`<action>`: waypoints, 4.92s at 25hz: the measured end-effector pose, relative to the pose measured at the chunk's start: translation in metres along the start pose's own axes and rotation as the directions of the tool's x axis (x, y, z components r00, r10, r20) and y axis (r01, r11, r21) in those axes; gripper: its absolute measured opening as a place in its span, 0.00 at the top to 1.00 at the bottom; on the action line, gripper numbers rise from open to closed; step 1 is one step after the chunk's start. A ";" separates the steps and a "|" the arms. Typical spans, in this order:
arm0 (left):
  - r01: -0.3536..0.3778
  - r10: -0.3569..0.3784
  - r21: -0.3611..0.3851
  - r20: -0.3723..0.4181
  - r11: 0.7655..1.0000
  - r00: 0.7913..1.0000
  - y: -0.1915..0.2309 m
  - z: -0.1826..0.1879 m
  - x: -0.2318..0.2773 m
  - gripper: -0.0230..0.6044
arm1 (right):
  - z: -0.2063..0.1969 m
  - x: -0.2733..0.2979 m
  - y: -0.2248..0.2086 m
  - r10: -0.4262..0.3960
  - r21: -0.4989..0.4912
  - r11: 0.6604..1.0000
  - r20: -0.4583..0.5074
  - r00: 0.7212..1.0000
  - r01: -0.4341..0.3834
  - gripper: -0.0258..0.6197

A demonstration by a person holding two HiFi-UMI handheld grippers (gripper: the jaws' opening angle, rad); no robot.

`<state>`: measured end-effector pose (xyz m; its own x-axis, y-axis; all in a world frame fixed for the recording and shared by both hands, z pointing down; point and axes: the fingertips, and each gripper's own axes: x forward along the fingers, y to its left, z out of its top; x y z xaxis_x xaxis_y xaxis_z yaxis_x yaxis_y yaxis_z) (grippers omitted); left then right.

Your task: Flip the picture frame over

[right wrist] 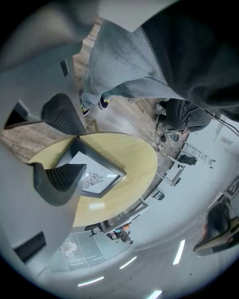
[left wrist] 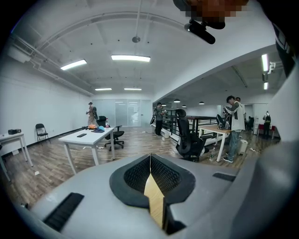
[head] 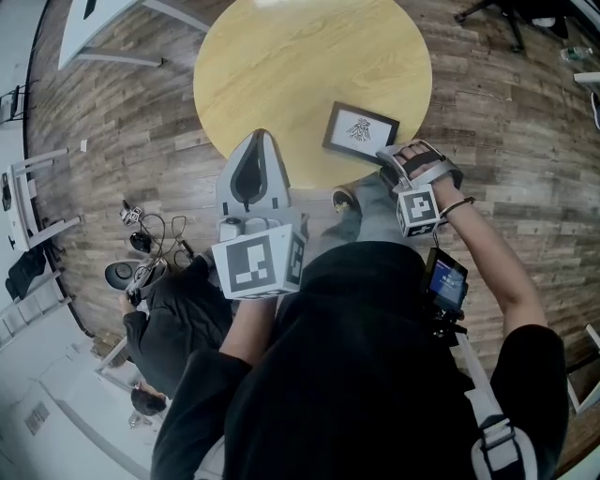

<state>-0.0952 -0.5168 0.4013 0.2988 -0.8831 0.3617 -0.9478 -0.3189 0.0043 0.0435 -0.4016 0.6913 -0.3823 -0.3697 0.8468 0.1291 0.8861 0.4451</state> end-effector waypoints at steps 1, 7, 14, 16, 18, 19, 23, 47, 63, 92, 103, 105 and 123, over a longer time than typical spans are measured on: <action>0.000 0.000 0.001 0.001 1.000 1.000 0.000 0.001 0.000 0.93 | -0.002 0.002 0.000 0.005 -0.011 1.000 -0.009 1.000 -0.005 0.68; -0.005 0.005 0.012 0.007 1.000 1.000 0.000 0.007 -0.005 0.93 | -0.001 -0.007 0.013 0.047 -0.078 0.996 -0.001 0.999 -0.047 0.66; -0.020 0.020 0.038 0.017 0.999 1.000 0.000 0.010 -0.012 0.93 | -0.001 -0.006 0.005 -0.061 -0.060 0.996 -0.006 0.998 0.061 0.66; -0.024 0.024 0.039 0.020 0.999 1.000 0.002 0.011 -0.014 0.93 | -0.002 -0.005 0.002 -0.099 -0.075 0.992 -0.014 0.995 0.098 0.66; -0.025 0.024 0.034 0.021 0.999 0.999 0.004 0.011 -0.015 0.93 | -0.006 -0.001 0.008 -0.113 -0.071 0.991 -0.010 0.994 0.112 0.68; -0.019 0.018 0.034 0.025 0.999 1.000 0.004 0.010 -0.015 0.93 | -0.006 -0.001 0.009 -0.116 -0.067 0.991 -0.004 0.993 0.116 0.69; -0.009 0.008 0.036 0.033 0.999 0.999 0.003 0.007 -0.020 0.93 | 0.002 -0.014 0.009 -0.098 -0.033 0.994 0.066 0.993 0.101 0.72; -0.043 0.042 0.026 0.019 0.999 0.999 0.007 0.006 -0.032 0.93 | -0.030 -0.064 -0.108 -0.427 0.759 -0.125 0.540 0.725 -0.639 0.82; 0.014 -0.016 0.042 0.032 0.999 0.999 -0.014 0.008 -0.023 0.93 | -0.055 -0.032 -0.086 -0.314 0.876 -0.159 0.393 0.864 -0.456 0.81; 0.004 -0.004 0.038 0.012 0.999 1.000 -0.005 0.008 -0.025 0.93 | -0.071 -0.011 -0.086 -0.140 0.976 0.211 0.081 0.987 -0.050 0.79; 0.003 -0.004 0.017 0.018 1.000 1.000 -0.004 0.006 -0.016 0.93 | -0.050 0.006 -0.091 -0.067 0.714 0.688 -0.112 0.991 0.127 0.85; 0.016 -0.017 0.018 0.038 1.000 0.999 -0.007 0.010 -0.019 0.93 | -0.042 0.004 -0.093 -0.071 0.691 0.711 -0.116 0.991 0.132 0.84; 0.077 -0.077 0.009 0.250 0.997 0.965 0.007 0.068 -0.066 0.93 | 0.131 -0.297 -0.271 -0.813 0.872 0.434 0.271 0.515 0.226 0.86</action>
<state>-0.1137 -0.4841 0.3142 0.3889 -0.9140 0.1153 -0.9210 -0.3889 0.0233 0.0019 -0.4950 0.2809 -0.5499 -0.8352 -0.0048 -0.8284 0.5447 0.1308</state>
